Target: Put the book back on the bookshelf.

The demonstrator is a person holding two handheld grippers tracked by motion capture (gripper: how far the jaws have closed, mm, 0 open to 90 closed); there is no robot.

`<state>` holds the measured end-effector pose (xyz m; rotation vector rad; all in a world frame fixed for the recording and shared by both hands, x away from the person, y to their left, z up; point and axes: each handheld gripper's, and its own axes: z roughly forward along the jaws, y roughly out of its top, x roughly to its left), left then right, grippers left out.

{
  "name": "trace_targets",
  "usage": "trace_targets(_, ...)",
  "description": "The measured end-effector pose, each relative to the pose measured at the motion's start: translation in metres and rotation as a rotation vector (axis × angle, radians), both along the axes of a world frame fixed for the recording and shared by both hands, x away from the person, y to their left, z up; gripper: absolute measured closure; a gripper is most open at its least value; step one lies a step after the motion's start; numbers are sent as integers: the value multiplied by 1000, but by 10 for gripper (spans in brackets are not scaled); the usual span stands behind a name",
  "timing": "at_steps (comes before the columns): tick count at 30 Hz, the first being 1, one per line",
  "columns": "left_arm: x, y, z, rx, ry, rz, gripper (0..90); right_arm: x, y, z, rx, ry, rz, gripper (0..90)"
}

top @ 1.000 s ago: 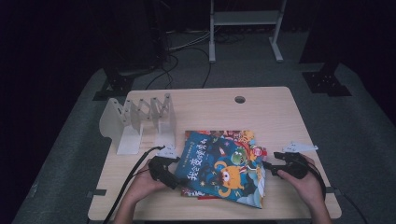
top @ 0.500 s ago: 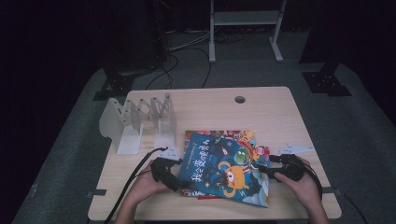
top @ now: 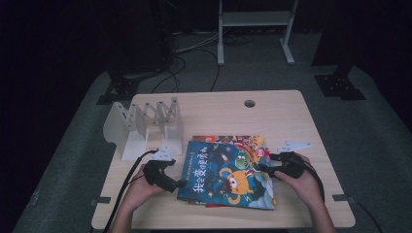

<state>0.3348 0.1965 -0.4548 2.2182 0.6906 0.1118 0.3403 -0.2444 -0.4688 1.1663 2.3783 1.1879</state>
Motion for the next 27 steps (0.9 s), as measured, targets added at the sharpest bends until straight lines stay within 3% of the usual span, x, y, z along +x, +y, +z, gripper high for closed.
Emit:
trace_targets(16,-2,21,2,-7,15,65,0,4,37,4,-28,-18,79,344)
trace_targets(19,-3,24,3,-25,20,78,0,2,35,6,-35,-36,67,384)
trace_targets(27,-4,32,0,-23,27,104,0,-11,9,12,-30,-62,41,415)
